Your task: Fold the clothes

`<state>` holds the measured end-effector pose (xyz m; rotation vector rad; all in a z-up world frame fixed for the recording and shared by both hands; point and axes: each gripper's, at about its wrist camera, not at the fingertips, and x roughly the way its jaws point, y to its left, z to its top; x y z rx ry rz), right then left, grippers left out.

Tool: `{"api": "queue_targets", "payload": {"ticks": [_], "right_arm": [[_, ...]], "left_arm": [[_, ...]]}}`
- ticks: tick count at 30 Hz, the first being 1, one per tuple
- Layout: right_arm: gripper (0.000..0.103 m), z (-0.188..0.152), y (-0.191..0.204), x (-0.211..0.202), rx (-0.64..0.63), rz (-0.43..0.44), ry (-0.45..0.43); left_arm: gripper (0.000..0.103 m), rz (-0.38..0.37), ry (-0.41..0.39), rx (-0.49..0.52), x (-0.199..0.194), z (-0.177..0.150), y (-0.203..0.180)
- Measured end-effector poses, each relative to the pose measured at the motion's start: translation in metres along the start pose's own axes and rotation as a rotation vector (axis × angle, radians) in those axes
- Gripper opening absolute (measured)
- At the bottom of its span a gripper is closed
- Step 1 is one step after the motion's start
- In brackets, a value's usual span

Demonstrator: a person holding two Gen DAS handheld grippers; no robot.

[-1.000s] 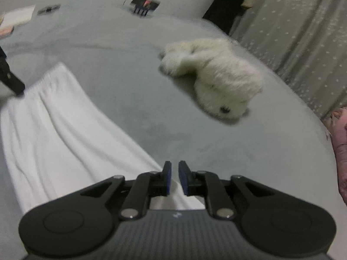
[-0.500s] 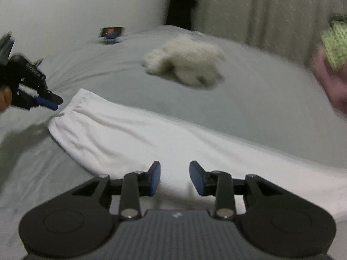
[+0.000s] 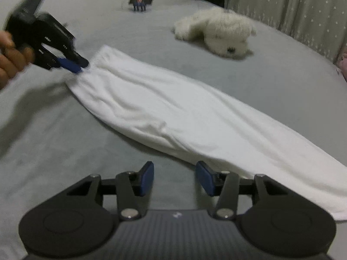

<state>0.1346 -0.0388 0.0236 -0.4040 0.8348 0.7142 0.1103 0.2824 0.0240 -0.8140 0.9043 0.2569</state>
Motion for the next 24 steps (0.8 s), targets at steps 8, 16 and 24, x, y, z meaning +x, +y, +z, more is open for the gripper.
{"api": "queue_targets", "payload": {"ticks": [8, 16, 24], "right_arm": [[0.051, 0.013, 0.009, 0.008, -0.055, 0.014, -0.056], [0.054, 0.016, 0.008, 0.009, -0.019, 0.206, -0.042], [0.056, 0.018, -0.020, 0.023, 0.211, 0.294, -0.046]], "left_arm": [[0.019, 0.019, -0.002, 0.019, 0.004, -0.002, -0.004], [0.019, 0.022, 0.000, 0.023, 0.003, -0.003, -0.004], [0.019, 0.021, 0.003, 0.026, 0.002, -0.002, -0.003]]}}
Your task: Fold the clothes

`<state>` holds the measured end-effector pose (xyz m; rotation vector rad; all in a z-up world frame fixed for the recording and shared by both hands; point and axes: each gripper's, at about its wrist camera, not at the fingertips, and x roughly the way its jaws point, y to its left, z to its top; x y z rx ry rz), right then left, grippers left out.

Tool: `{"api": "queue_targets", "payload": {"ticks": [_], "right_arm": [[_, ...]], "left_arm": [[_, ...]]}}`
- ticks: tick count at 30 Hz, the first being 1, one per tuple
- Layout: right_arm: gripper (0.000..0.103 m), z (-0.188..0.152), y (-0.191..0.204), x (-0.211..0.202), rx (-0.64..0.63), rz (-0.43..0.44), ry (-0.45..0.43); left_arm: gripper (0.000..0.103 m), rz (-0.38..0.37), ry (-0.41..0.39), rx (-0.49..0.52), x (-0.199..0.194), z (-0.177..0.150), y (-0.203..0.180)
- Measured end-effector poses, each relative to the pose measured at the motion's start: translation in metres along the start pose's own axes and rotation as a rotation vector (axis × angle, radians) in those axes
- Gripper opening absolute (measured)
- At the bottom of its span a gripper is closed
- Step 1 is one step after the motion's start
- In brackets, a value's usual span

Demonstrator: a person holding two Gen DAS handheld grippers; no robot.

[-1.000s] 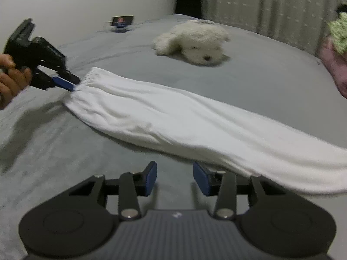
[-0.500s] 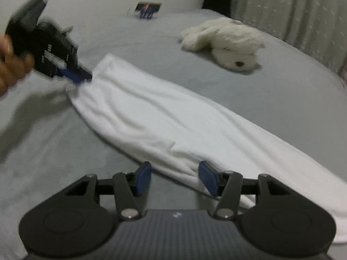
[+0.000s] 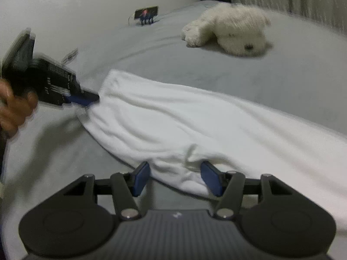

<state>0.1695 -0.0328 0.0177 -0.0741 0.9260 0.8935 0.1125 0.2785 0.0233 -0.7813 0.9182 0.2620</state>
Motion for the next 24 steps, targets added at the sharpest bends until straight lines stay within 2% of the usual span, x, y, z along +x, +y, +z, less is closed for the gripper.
{"api": "queue_targets", "payload": {"ticks": [3, 7, 10, 12, 14, 17, 24], "right_arm": [[0.054, -0.007, 0.015, -0.004, -0.034, 0.087, -0.006], [0.054, -0.025, 0.039, -0.023, -0.107, 0.105, -0.009], [0.051, -0.039, 0.037, -0.033, -0.034, 0.103, -0.033], [0.038, -0.044, 0.033, -0.034, 0.042, 0.087, -0.066], [0.016, -0.048, 0.027, -0.033, 0.130, 0.057, -0.095], [0.009, -0.060, 0.016, -0.032, 0.255, 0.043, -0.137], [0.007, -0.072, 0.009, -0.038, 0.341, 0.045, -0.175]], "left_arm": [[0.019, -0.007, 0.004, -0.011, 0.000, 0.000, 0.002], [0.019, -0.008, 0.007, -0.017, 0.000, 0.001, 0.002], [0.019, -0.007, 0.007, -0.016, -0.001, 0.000, 0.002], [0.019, -0.004, 0.006, -0.018, -0.001, 0.000, 0.002], [0.019, 0.002, 0.008, -0.014, -0.001, 0.000, 0.003], [0.012, 0.014, 0.009, 0.000, -0.002, -0.001, 0.003], [0.011, 0.022, 0.029, -0.044, -0.003, 0.001, 0.010]]}}
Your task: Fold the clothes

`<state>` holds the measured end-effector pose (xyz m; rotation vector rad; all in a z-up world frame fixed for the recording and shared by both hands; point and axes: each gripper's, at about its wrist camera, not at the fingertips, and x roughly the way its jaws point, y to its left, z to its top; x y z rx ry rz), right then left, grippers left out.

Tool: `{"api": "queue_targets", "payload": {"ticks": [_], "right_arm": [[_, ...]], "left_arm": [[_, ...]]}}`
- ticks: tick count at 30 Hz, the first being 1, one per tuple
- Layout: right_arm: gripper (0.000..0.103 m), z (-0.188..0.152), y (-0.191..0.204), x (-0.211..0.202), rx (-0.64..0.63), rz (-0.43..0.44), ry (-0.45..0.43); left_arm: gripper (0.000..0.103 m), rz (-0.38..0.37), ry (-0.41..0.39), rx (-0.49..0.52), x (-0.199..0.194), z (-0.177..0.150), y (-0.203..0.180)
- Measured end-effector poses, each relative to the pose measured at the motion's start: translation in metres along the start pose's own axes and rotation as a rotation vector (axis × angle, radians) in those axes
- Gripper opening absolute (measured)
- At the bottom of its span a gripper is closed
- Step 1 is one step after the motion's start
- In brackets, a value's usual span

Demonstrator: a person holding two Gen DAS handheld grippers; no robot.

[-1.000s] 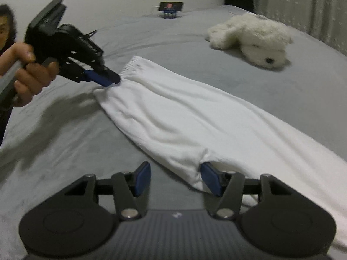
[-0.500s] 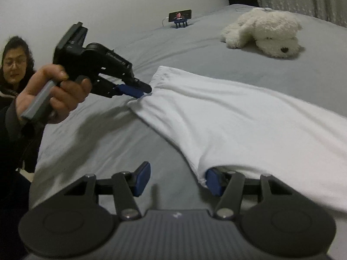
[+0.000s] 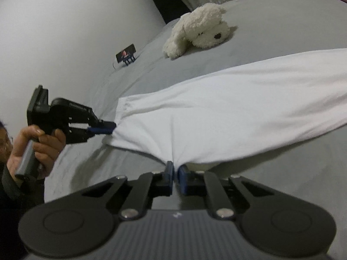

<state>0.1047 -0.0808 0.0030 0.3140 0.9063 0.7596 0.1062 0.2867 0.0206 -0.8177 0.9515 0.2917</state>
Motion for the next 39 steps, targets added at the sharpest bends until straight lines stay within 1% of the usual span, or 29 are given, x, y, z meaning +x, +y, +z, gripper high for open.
{"api": "queue_targets", "payload": {"ticks": [3, 5, 11, 16, 18, 20, 22, 23, 27, 29, 31, 33, 35, 37, 39], "right_arm": [[0.007, -0.004, -0.001, 0.006, -0.003, -0.031, 0.029], [0.007, -0.003, -0.001, 0.006, 0.011, -0.025, 0.016], [0.008, -0.001, -0.012, 0.007, 0.090, -0.036, -0.008], [0.010, -0.004, 0.005, 0.004, 0.026, -0.060, -0.017], [0.010, -0.006, 0.006, 0.002, 0.009, -0.087, -0.009], [0.011, -0.008, 0.006, 0.000, -0.009, -0.138, 0.009], [0.013, -0.012, 0.008, -0.005, -0.021, -0.154, 0.012], [0.018, -0.013, 0.009, -0.008, -0.023, -0.156, 0.008], [0.019, -0.005, 0.027, -0.017, -0.078, -0.195, -0.040], [0.022, 0.004, 0.041, -0.015, -0.115, -0.193, -0.054], [0.025, 0.017, 0.057, -0.005, -0.154, -0.180, -0.052], [0.028, 0.032, 0.075, 0.016, -0.197, -0.172, -0.035], [0.032, 0.049, 0.095, 0.045, -0.234, -0.157, -0.008], [0.032, 0.065, 0.116, 0.078, -0.260, -0.138, 0.033], [0.034, 0.078, 0.136, 0.110, -0.286, -0.140, 0.067]], "left_arm": [[0.010, 0.010, 0.012, -0.041, -0.001, 0.001, 0.006], [0.010, 0.016, 0.015, -0.076, -0.003, 0.001, 0.011], [0.010, 0.030, 0.007, -0.084, -0.004, 0.002, 0.011], [0.010, 0.027, 0.003, -0.121, -0.010, 0.006, 0.017], [0.010, 0.017, -0.005, -0.147, -0.014, 0.009, 0.021], [0.010, -0.004, -0.013, -0.166, -0.018, 0.013, 0.026], [0.010, -0.024, -0.015, -0.184, -0.020, 0.016, 0.031], [0.010, -0.032, -0.015, -0.196, -0.020, 0.017, 0.033], [0.010, -0.066, -0.018, -0.252, -0.021, 0.023, 0.044], [0.010, -0.067, -0.027, -0.281, -0.022, 0.026, 0.051], [0.010, -0.065, -0.037, -0.310, -0.022, 0.028, 0.059], [0.010, -0.072, -0.042, -0.336, -0.022, 0.030, 0.065], [0.010, -0.092, -0.039, -0.358, -0.022, 0.031, 0.070], [0.010, -0.120, -0.040, -0.385, -0.024, 0.032, 0.076], [0.010, -0.129, -0.050, -0.401, -0.026, 0.034, 0.080]]}}
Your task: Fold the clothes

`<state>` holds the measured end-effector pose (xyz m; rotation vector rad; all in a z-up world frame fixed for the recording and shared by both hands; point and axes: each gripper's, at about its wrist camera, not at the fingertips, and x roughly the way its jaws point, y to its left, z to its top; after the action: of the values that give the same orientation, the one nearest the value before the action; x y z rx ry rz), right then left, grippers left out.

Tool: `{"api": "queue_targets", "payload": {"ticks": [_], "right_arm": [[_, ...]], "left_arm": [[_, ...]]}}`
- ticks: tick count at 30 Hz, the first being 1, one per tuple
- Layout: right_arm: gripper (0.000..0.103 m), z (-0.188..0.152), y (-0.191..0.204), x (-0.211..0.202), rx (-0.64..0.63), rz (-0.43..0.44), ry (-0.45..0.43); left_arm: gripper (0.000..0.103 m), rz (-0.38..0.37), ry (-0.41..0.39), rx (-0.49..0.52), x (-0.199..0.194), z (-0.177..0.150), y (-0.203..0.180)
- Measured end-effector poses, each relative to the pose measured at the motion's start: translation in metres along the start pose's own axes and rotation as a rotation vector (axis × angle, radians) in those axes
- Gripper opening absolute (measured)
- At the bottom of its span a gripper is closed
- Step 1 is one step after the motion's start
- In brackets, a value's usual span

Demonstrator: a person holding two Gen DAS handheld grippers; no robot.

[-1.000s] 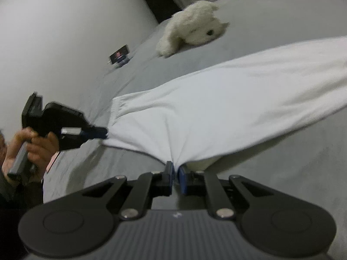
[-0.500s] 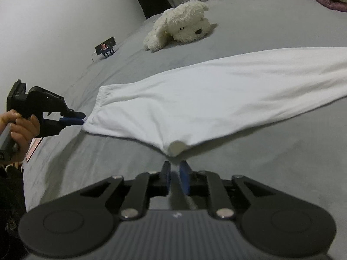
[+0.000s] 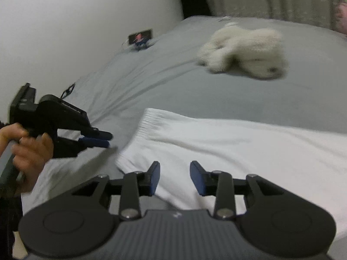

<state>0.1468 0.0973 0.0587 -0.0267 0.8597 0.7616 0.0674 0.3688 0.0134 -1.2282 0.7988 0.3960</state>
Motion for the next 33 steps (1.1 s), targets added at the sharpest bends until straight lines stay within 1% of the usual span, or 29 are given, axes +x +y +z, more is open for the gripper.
{"api": "queue_targets", "payload": {"ticks": [1, 2, 4, 7, 10, 12, 13, 15, 17, 19, 21, 25, 30, 32, 33], "right_arm": [[0.036, 0.009, 0.009, 0.013, -0.016, -0.007, 0.011], [0.043, 0.018, 0.019, 0.025, -0.033, -0.015, 0.021], [0.047, 0.035, 0.037, 0.051, -0.066, -0.033, 0.041], [0.048, 0.048, 0.060, 0.081, -0.133, -0.099, 0.076], [0.048, 0.048, 0.078, 0.107, -0.204, -0.168, 0.127], [0.040, 0.043, 0.086, 0.122, -0.261, -0.271, 0.146], [0.024, 0.040, 0.086, 0.125, -0.267, -0.303, 0.143], [0.024, 0.036, 0.081, 0.119, -0.198, -0.283, 0.114], [0.024, 0.032, 0.075, 0.106, -0.113, -0.222, 0.072], [0.024, 0.026, 0.068, 0.093, -0.054, -0.185, 0.045], [0.024, 0.021, 0.065, 0.085, -0.031, -0.180, 0.035], [0.024, 0.029, 0.060, 0.073, 0.055, -0.128, 0.031], [0.024, 0.049, 0.060, 0.082, 0.067, -0.121, 0.088], [0.025, 0.048, 0.058, 0.086, 0.082, -0.112, 0.120], [0.025, 0.046, 0.057, 0.090, 0.077, -0.126, 0.136]], "left_arm": [[0.010, 0.001, -0.006, -0.007, -0.001, 0.002, 0.001], [0.010, 0.001, -0.008, -0.013, -0.002, 0.003, 0.003], [0.010, -0.009, -0.003, -0.032, -0.003, 0.006, 0.007], [0.010, -0.027, 0.010, -0.066, -0.003, 0.012, 0.013], [0.010, -0.030, 0.013, -0.082, -0.006, 0.015, 0.019], [0.010, -0.036, 0.019, -0.083, -0.006, 0.016, 0.020], [0.010, -0.039, 0.022, -0.084, -0.006, 0.016, 0.021], [0.010, -0.039, 0.021, -0.089, -0.006, 0.018, 0.022], [0.010, -0.036, 0.014, -0.086, -0.007, 0.018, 0.022], [0.010, -0.036, 0.010, -0.074, -0.007, 0.017, 0.020], [0.010, -0.051, 0.016, -0.061, -0.006, 0.015, 0.017], [0.011, -0.066, 0.013, -0.056, -0.007, 0.014, 0.014], [0.011, -0.063, -0.004, -0.040, -0.009, 0.015, 0.014], [0.011, -0.059, -0.005, -0.038, -0.008, 0.014, 0.013], [0.011, -0.056, -0.006, -0.037, -0.008, 0.014, 0.012]]}}
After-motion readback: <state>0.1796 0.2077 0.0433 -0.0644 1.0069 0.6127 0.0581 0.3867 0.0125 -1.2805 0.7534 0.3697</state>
